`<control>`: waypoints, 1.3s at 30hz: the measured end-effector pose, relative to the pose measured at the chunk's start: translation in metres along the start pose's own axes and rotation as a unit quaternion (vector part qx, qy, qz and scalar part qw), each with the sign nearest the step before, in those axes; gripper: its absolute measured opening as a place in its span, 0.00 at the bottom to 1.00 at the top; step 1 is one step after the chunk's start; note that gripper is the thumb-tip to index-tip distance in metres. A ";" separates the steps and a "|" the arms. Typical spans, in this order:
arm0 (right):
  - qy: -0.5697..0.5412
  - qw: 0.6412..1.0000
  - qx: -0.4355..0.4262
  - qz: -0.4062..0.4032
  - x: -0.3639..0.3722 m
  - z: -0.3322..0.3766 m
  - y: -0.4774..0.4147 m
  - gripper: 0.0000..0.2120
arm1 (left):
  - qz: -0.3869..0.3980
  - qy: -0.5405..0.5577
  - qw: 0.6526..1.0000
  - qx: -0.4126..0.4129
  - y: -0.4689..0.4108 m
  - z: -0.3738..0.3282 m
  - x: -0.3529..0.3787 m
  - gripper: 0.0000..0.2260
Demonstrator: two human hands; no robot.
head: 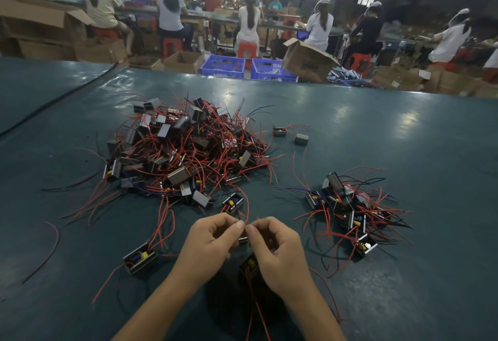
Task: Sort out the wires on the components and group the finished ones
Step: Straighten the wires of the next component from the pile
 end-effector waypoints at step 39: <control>-0.050 0.997 0.054 0.018 -0.006 -0.002 0.001 0.05 | 0.002 -0.147 0.978 0.147 -0.003 -0.002 -0.013 0.04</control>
Point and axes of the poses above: each hand's wrist, its own y-axis away from the middle knuckle, its own x-axis out of the palm, z = x × y, the point moved 4 cm from there along -y, towards the middle knuckle, and after that the axes turned 3 degrees about z, right-handed, at the moved point
